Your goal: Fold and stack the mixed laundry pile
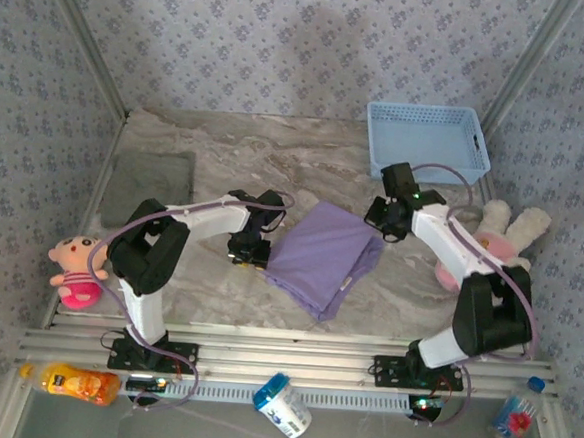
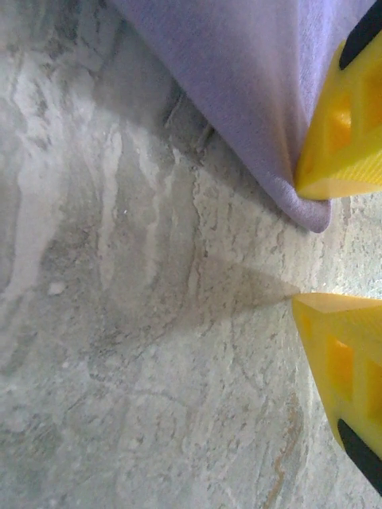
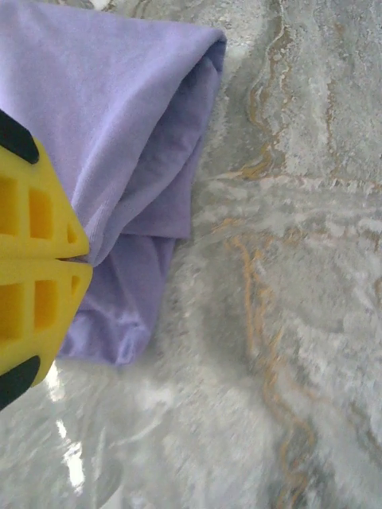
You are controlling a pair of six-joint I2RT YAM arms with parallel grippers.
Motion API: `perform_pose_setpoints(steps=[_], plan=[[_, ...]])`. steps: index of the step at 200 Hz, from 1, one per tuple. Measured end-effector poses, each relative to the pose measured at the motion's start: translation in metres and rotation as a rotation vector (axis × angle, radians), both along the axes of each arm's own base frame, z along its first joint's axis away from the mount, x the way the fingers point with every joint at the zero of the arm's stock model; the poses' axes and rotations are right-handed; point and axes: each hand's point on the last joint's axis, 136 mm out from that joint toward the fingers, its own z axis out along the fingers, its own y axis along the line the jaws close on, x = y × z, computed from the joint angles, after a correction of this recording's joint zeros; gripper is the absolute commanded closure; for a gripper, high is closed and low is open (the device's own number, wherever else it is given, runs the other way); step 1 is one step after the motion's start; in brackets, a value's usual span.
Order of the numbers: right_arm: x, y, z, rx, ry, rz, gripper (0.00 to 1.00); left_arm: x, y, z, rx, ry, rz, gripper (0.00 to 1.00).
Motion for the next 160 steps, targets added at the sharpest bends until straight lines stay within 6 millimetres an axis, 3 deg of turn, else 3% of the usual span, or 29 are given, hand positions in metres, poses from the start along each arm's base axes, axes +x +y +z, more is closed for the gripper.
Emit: perform_pose_setpoints(steps=[12, 42, 57, 72, 93, 118, 141, 160], plan=[[-0.014, -0.007, -0.01, -0.007, 0.022, -0.016, 1.0, 0.001, 0.0, 0.0, -0.001, -0.002, 0.0, 0.63], [-0.054, -0.031, -0.077, -0.055, 0.207, -0.102, 1.0, 0.002, -0.001, 0.001, -0.004, -0.005, 0.0, 0.63], [-0.061, -0.035, -0.096, -0.07, 0.261, -0.128, 1.0, 0.003, -0.003, 0.0, -0.006, -0.007, 0.0, 0.63], [-0.051, -0.035, -0.092, -0.073, 0.235, -0.141, 0.95, 0.004, -0.004, 0.0, -0.007, -0.008, -0.002, 0.62], [-0.04, -0.033, -0.086, -0.102, 0.205, -0.144, 0.75, 0.005, -0.004, 0.002, -0.004, -0.011, -0.003, 0.54], [-0.044, -0.035, -0.077, -0.136, 0.19, -0.145, 0.49, 0.008, -0.002, 0.007, 0.013, -0.02, -0.008, 0.47], [-0.046, -0.038, -0.055, -0.127, 0.132, -0.157, 0.35, 0.017, -0.008, 0.025, -0.007, -0.057, -0.018, 0.42], [-0.051, -0.034, -0.037, -0.096, 0.076, -0.141, 0.27, 0.029, -0.018, 0.053, -0.064, -0.123, -0.034, 0.36]])
